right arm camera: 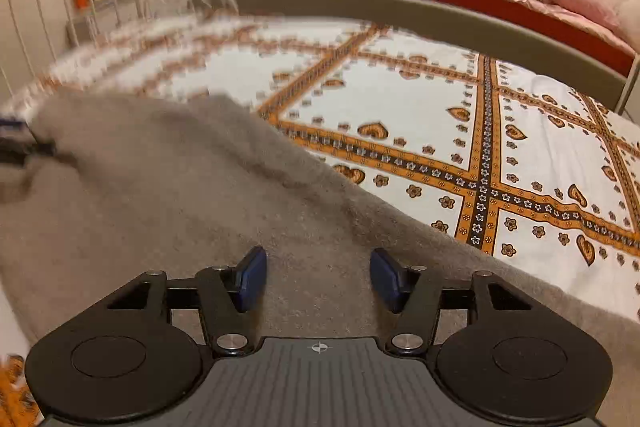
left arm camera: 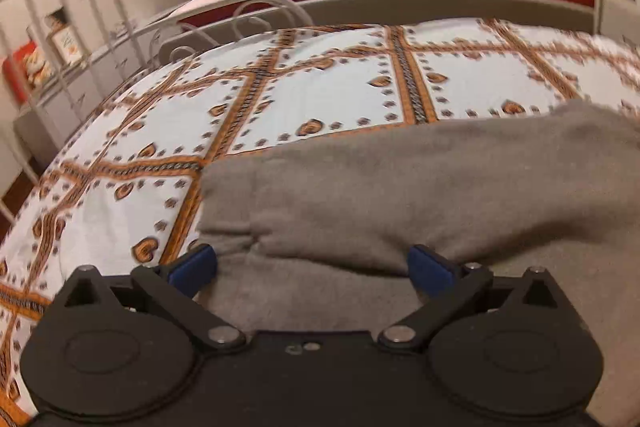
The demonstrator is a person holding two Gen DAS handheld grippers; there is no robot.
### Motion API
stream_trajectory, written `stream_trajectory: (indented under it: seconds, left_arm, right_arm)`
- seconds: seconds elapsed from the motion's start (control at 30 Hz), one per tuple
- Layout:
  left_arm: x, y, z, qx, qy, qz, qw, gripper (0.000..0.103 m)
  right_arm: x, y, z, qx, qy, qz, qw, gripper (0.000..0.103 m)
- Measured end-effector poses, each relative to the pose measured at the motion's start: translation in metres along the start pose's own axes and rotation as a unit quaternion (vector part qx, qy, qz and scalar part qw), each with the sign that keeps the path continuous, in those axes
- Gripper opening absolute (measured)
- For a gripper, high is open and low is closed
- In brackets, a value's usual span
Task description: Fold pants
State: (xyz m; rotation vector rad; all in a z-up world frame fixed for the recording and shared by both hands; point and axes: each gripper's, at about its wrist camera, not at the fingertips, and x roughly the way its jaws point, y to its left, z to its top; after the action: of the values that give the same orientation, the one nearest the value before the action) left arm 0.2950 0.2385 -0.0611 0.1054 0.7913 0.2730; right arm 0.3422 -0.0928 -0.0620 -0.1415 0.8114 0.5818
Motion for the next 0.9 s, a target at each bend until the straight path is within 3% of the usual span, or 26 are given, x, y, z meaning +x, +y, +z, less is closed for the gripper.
stream_trajectory:
  seconds: [0.13, 0.23, 0.3, 0.37, 0.47, 0.53, 0.7, 0.8, 0.83, 0.9]
  left_arm:
    - [-0.036, 0.029, 0.000, -0.075, -0.043, 0.012, 0.9961, 0.091]
    - [-0.055, 0.048, -0.011, -0.133, -0.046, 0.003, 0.9901, 0.086]
    - [-0.061, 0.055, -0.015, -0.151, -0.036, -0.002, 0.9878, 0.056]
    - [-0.062, 0.066, -0.020, -0.175, -0.024, 0.017, 0.9841, 0.047]
    - [-0.060, 0.086, -0.032, -0.218, -0.005, 0.011, 0.9758, 0.048]
    - [-0.053, 0.097, -0.040, -0.249, 0.004, -0.015, 0.9684, 0.049]
    - [-0.031, 0.114, -0.052, -0.334, 0.009, -0.090, 0.9384, 0.048]
    - [-0.034, 0.108, -0.049, -0.322, 0.010, -0.079, 0.9433, 0.048]
    - [-0.036, 0.104, -0.047, -0.308, 0.006, -0.071, 0.9487, 0.047]
    - [-0.037, 0.100, -0.043, -0.282, 0.006, -0.056, 0.9578, 0.035]
  right_arm:
    - [-0.043, -0.018, -0.001, 0.015, -0.041, -0.005, 0.999, 0.057]
    - [-0.074, -0.037, -0.008, 0.019, -0.054, -0.018, 0.998, 0.058]
    - [-0.093, -0.052, -0.018, 0.024, -0.057, -0.031, 0.998, 0.058]
    - [-0.111, -0.068, -0.030, 0.036, -0.056, -0.050, 0.997, 0.058]
    - [-0.134, -0.089, -0.047, 0.072, -0.066, -0.062, 0.993, 0.058]
    - [-0.144, -0.103, -0.059, 0.109, -0.073, -0.066, 0.989, 0.059]
    - [-0.156, -0.133, -0.071, 0.185, -0.079, -0.073, 0.977, 0.060]
    - [-0.160, -0.143, -0.076, 0.206, -0.078, -0.081, 0.972, 0.060]
    - [-0.161, -0.145, -0.077, 0.211, -0.077, -0.084, 0.971, 0.060]
    - [-0.161, -0.149, -0.079, 0.216, -0.074, -0.085, 0.970, 0.061]
